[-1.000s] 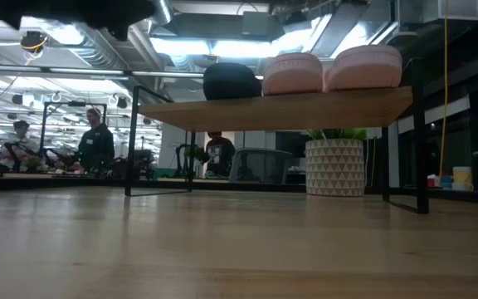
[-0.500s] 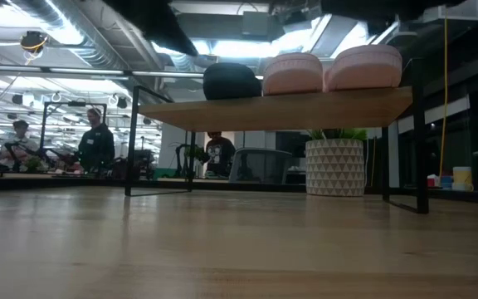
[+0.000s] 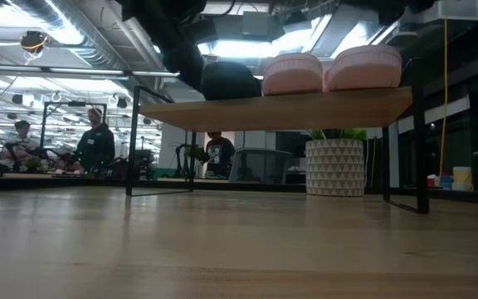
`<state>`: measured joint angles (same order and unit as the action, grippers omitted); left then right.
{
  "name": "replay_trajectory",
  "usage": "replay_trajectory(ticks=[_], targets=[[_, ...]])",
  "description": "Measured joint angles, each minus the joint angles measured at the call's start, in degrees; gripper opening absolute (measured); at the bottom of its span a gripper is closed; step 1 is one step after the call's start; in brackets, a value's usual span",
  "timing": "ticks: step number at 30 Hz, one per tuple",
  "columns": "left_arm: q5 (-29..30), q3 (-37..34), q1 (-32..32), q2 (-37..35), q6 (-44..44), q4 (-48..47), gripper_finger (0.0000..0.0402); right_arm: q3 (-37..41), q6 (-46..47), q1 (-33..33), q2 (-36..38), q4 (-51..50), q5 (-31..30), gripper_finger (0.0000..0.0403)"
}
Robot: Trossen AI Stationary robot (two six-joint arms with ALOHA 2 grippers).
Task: Pick and place slides into the shelf
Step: Put the right black slide on the shelf
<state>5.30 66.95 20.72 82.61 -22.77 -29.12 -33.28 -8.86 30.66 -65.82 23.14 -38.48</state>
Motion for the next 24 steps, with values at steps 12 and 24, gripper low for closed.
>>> replay_trajectory(ticks=[12, 24], targets=[[1.36, 0.99, 0.34, 0.04, -0.36, -5.03, 0.0000, -0.07, 18.94, 5.97, 15.13, -30.15, -9.99, 0.0002], [3.49, 0.97, 0.43, 0.04, -0.36, -6.47, 0.0000, -0.07, 37.15, 14.47, 23.68, -52.38, -9.34, 0.0002]])
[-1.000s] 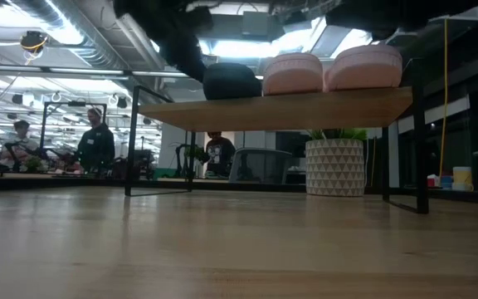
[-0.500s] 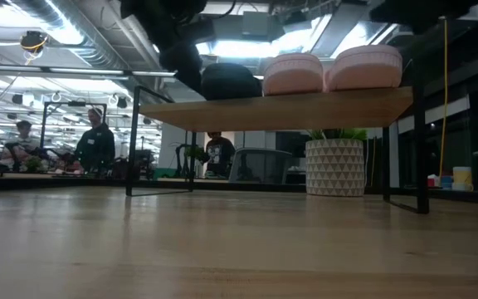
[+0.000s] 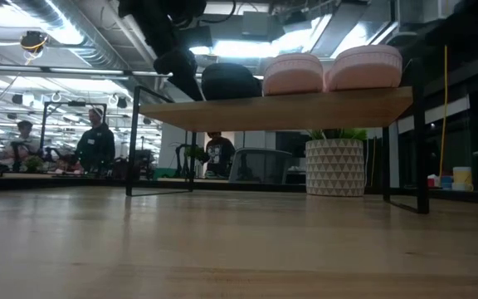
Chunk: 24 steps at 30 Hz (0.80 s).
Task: Pick and place slides into the shelf
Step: Put the right black slide on the shelf
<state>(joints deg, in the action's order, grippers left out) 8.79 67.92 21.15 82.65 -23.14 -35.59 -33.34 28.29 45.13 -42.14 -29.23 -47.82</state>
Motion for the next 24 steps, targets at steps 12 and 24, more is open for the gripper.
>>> replay_trajectory(ticks=[12, 24], targets=[[-0.12, 0.00, 0.00, 0.00, 0.55, 1.44, 0.0000, -0.02, 11.85, 2.45, 1.54, -12.64, 0.35, 0.0002], [-0.52, 0.02, -0.28, 4.05, 1.55, 2.80, 0.0000, -0.02, 14.21, -1.44, -6.10, -10.70, 0.37, 0.0001]])
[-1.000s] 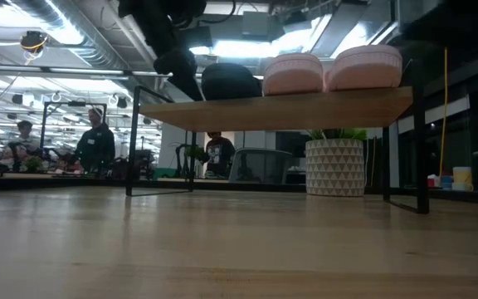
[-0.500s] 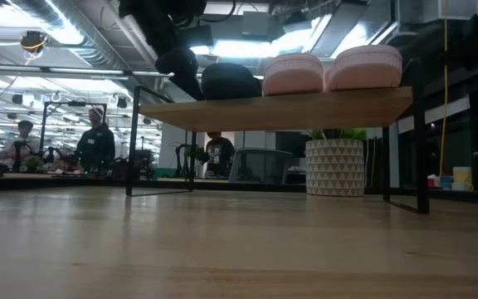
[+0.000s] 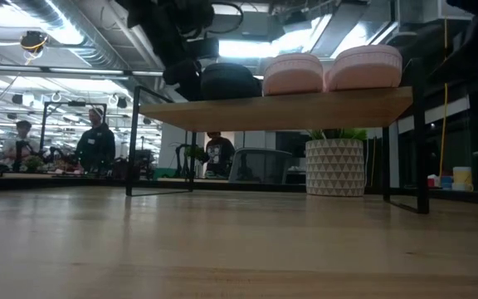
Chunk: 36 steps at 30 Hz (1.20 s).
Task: Pick and place slides into the shelf
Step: Put the right black slide on the shelf
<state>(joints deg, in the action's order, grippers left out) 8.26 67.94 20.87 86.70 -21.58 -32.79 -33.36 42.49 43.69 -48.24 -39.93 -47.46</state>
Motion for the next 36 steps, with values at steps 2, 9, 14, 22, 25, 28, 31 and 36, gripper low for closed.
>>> replay_trajectory(ticks=[2, 9, 14, 22, 25, 28, 31, 36], targets=[[0.19, -0.04, 0.02, 0.04, 0.00, -0.26, 0.0000, 0.00, 0.97, -0.76, -1.29, 0.03, 0.04, 0.0001], [0.21, -0.02, 0.02, -0.02, -1.19, 2.23, 0.0000, 0.00, -1.92, -2.30, -3.90, 5.95, 0.38, 0.0001], [0.21, 0.00, 0.02, 1.29, -1.55, 2.86, 0.0000, 0.00, -4.33, -3.05, -5.05, 8.79, 1.11, 0.0001], [0.54, 0.15, 0.15, 3.80, -3.38, 5.18, 0.0000, 0.00, -5.06, -3.09, -5.41, 9.02, 1.12, 0.0001], [0.45, 0.04, 0.15, 3.96, -3.98, 6.71, 0.0000, 0.00, -5.06, -3.09, -5.41, 9.00, 1.13, 0.0001], [-0.29, 0.02, 0.19, 4.00, -4.11, 7.18, 0.0000, 0.00, -5.19, -3.09, -5.39, 9.22, 1.11, 0.0001], [-0.86, 0.02, 0.18, 4.00, -4.09, 7.27, 0.0000, 0.00, -5.24, -3.09, -5.39, 9.38, 1.10, 0.0001], [-1.09, 0.02, 0.11, 4.00, -4.04, 6.90, 0.0000, 0.00, -5.19, -3.09, -5.39, 9.39, 1.11, 0.0001]])
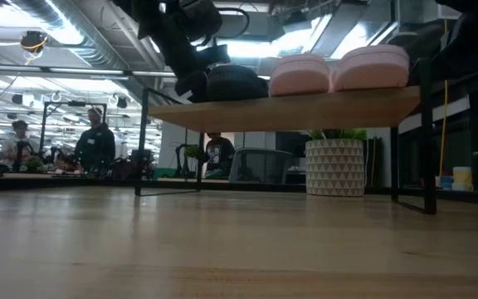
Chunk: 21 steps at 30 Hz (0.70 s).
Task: Pick and place slides into the shelf
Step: Put the right black slide on the shelf
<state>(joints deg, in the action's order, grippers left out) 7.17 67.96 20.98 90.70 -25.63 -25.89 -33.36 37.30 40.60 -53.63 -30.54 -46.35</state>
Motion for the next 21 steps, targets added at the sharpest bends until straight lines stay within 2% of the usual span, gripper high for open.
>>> replay_trajectory(ticks=[3, 10, 17, 21], targets=[[1.31, 0.02, 0.00, -0.06, 0.00, -0.80, 0.0000, -0.14, 0.13, 0.00, 0.58, -1.37, 1.39, 0.0001], [1.76, 0.02, -0.03, -0.11, 0.02, -1.58, 0.0000, -3.40, 5.80, 0.02, 2.61, -11.42, 3.00, 0.0001], [1.78, 0.00, -0.03, -0.09, 0.00, -0.48, 0.0000, -0.90, 9.48, -1.07, 2.18, -12.25, 6.12, 0.0001], [-0.18, -0.02, 0.04, -0.07, -0.02, -0.20, 0.0000, 0.76, 9.98, -1.08, 2.21, -11.06, 4.92, 0.0001]])
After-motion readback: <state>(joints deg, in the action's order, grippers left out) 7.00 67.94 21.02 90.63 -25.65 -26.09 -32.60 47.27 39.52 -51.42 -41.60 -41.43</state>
